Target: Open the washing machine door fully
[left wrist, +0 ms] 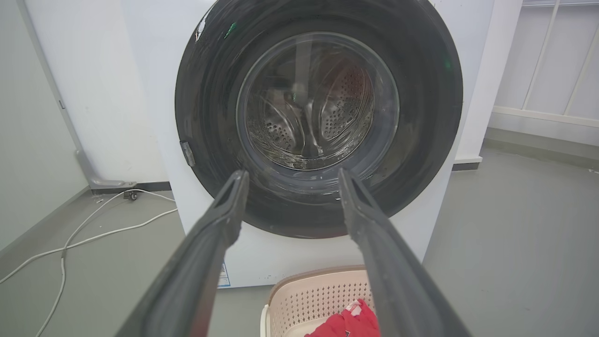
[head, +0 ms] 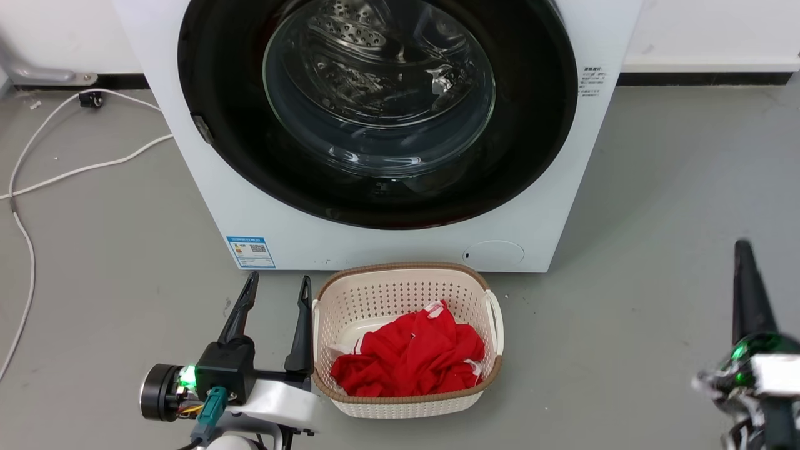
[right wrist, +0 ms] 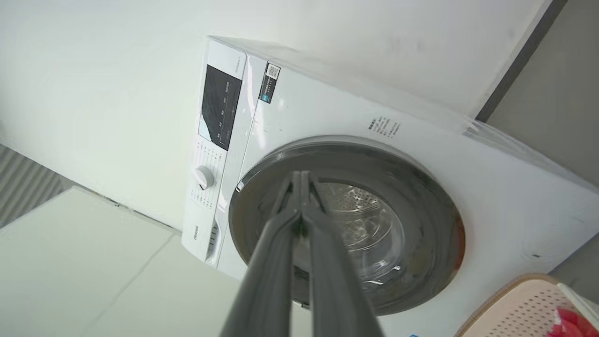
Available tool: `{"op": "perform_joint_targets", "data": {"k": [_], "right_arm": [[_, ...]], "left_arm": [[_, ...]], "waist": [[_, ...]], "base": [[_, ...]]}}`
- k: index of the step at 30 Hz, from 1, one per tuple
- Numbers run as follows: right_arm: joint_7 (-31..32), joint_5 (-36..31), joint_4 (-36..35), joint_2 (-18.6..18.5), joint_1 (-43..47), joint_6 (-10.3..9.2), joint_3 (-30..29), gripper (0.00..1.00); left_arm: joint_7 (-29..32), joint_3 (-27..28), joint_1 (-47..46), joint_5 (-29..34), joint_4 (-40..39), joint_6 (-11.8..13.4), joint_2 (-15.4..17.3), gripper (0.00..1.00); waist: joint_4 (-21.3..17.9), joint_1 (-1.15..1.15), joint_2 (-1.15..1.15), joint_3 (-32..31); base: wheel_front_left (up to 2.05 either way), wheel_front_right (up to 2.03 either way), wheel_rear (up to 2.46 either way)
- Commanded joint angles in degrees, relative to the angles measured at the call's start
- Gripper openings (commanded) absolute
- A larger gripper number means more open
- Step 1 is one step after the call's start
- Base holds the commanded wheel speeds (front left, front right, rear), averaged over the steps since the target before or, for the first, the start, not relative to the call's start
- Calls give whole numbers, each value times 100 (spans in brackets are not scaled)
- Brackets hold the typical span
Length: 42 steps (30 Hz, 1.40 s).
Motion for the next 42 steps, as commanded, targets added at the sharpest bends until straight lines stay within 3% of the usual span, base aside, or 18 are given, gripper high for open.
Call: {"op": "perform_joint_targets", "data": {"k": [1, 8, 15, 23, 27, 34, 42], "right_arm": [[93, 240, -46, 8, -161, -1, -59, 0], [942, 1774, 689, -255, -1350, -1, -543, 0], [1366, 2116, 1995, -1041, -2942, -1, -436, 0], [1732, 1873, 3451, -1880, -4990, -1, 73, 0], [1958, 1550, 4140, -2079, -6000, -1, 484, 0], [2451, 791, 5397, -2137, -7457, -1, 1192, 0], [2923, 24, 6412, -1868, -8533, -1, 1765, 0]], "left_arm": [[-15, 2, -38, 34, -22, 26, -2, 100], [-15, -7, -177, 96, -73, 31, -1, 100], [-14, 21, -372, 133, -221, 50, -1, 100], [-14, 37, -700, 166, -369, 82, -2, 100], [-14, 6, -887, 131, -420, 110, -1, 100], [-14, -134, -1166, 33, -468, 211, -1, 100], [-14, -292, -1458, -67, -532, 307, -2, 100]], "waist": [[-12, 0, 0, 36], [0, 0, 0, 272], [113, 0, 0, 674], [230, 0, 0, 1330], [278, 0, 0, 1606], [400, 0, 0, 1966], [541, 0, 0, 2340]], "base": [[0, 0, 0], [0, 0, 0], [0, 0, 0], [0, 0, 0], [0, 0, 0], [0, 0, 0], [0, 0, 0]]}}
